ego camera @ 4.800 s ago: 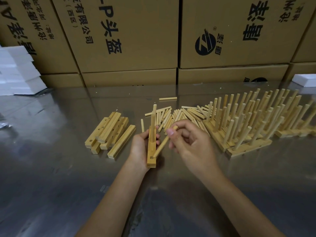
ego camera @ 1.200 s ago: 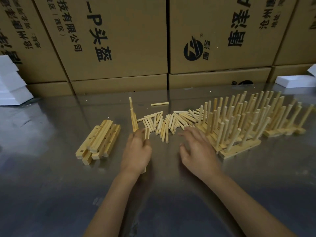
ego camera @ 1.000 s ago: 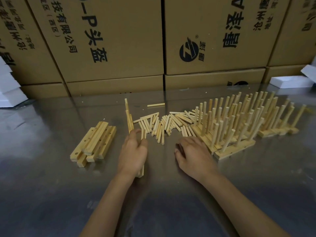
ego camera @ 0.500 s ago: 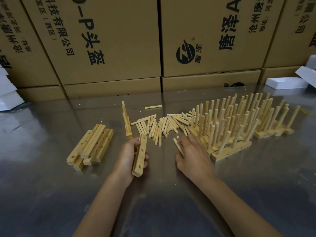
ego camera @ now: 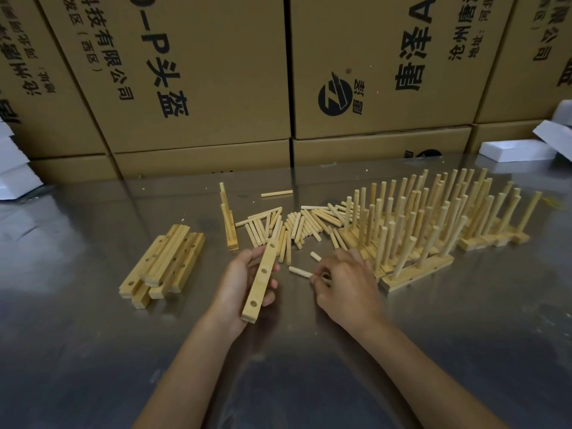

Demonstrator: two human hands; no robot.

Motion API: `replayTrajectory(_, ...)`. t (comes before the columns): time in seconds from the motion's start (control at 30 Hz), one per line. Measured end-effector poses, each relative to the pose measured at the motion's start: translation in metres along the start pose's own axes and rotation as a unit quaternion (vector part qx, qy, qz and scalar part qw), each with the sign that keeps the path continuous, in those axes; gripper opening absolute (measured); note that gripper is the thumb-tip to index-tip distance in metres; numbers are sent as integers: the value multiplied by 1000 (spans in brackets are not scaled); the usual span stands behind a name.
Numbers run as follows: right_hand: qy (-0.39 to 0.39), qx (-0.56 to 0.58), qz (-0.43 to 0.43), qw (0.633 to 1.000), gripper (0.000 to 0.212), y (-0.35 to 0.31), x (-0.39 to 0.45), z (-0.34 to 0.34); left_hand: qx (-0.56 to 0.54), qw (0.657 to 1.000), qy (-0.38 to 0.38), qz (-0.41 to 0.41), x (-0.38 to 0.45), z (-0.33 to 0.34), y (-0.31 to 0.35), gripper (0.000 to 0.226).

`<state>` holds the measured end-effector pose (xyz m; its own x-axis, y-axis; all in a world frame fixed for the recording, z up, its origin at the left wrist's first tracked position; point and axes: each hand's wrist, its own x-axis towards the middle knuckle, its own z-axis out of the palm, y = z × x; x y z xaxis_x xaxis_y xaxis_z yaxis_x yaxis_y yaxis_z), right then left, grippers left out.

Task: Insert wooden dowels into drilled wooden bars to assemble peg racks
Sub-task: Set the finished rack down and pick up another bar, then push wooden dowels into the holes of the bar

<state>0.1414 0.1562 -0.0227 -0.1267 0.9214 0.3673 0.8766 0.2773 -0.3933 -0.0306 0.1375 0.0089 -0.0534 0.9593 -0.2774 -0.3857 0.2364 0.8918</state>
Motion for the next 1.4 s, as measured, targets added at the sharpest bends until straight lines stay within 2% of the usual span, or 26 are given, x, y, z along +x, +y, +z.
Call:
replayTrajectory(0.07, 33, 39, -3, 999, 6, -2, 0, -1, 26, 999, -16, 9, 0, 0, -1, 29)
replayTrajectory(0.13, 52, 132, -3, 990, 11, -4, 0, -4, 46, 999, -20, 20, 1, -1, -1, 28)
replayTrajectory(0.2, 33, 225, -15, 974, 15, -6, -1, -8, 46, 998, -28, 22, 0, -1, -1, 28)
replayTrajectory(0.27, 19, 254, -48, 966, 22, -11, -3, -12, 43, 997, -54, 19, -1, 0, -1, 31)
replayTrajectory(0.33, 39, 252, -79, 964, 28, -13, -4, -16, 43, 996, -72, 19, -2, 0, 0, 32)
replayTrajectory(0.53, 91, 177, -93, 976, 25, -9, -1, -25, 109, 990, -72, 55, -4, 2, 2, 30)
replayTrajectory(0.87, 48, 121, -120, 984, 29, -5, -2, -30, 214, 971, -65, 87, -4, 2, -1, 31)
replayTrajectory(1.13, 50, 138, -80, 986, 28, -6, -4, -24, 248, 963, -67, 83, -4, 3, -8, 31)
replayTrajectory(1.27, 27, 151, -51, 987, 26, -5, -6, -21, 273, 956, -62, 88, -5, 4, -8, 32)
replayTrajectory(1.4, 30, 226, -21, 973, 19, -4, 2, -22, 226, 967, -51, 104, -8, 7, -3, 30)
